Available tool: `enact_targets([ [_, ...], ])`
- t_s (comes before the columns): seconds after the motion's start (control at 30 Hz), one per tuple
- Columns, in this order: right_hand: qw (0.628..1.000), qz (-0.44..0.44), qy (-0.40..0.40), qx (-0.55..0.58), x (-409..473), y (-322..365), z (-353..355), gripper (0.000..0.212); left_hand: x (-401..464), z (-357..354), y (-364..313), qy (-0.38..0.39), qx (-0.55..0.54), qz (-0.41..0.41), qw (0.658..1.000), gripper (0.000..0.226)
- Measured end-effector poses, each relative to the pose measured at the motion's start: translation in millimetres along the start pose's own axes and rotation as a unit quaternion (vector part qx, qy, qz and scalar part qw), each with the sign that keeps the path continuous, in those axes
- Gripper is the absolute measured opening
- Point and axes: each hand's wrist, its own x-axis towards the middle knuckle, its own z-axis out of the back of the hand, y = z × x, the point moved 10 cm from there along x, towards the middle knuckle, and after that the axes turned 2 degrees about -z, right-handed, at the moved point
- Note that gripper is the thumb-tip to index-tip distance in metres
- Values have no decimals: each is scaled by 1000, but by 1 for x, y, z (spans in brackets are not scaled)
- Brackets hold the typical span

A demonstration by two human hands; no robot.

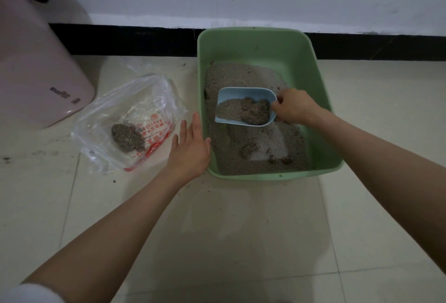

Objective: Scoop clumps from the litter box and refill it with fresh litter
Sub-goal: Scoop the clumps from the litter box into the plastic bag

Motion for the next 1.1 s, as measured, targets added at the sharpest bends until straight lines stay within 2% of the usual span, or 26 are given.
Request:
enact_targets([
  [0.1,1000,22,15,4,-3,5,0,33,0,0,0,0,-5,-1,1000,64],
  [0.2,994,36,37,91,-6,5,-4,32,-1,1,-1,1,-7,-2,1000,64],
  [0.37,980,33,28,196,-7,-1,-4,31,-1,1,-1,0,-9,-2,1000,63],
  [0.47,975,42,5,218,-8,-1,-2,33,-1,1,-1,2,-9,-3,1000,63],
  [0.67,979,49,2,196,-5,-3,-2,31,0,0,0,4,-13,-3,1000,63],
  [0.9,996,80,-3,40,5,15,20,35,0,-1,0,1,-12,-4,1000,63],
  [1.1,992,118,25,45,5,31,22,28,0,-1,0,-3,-14,-5,1000,63],
])
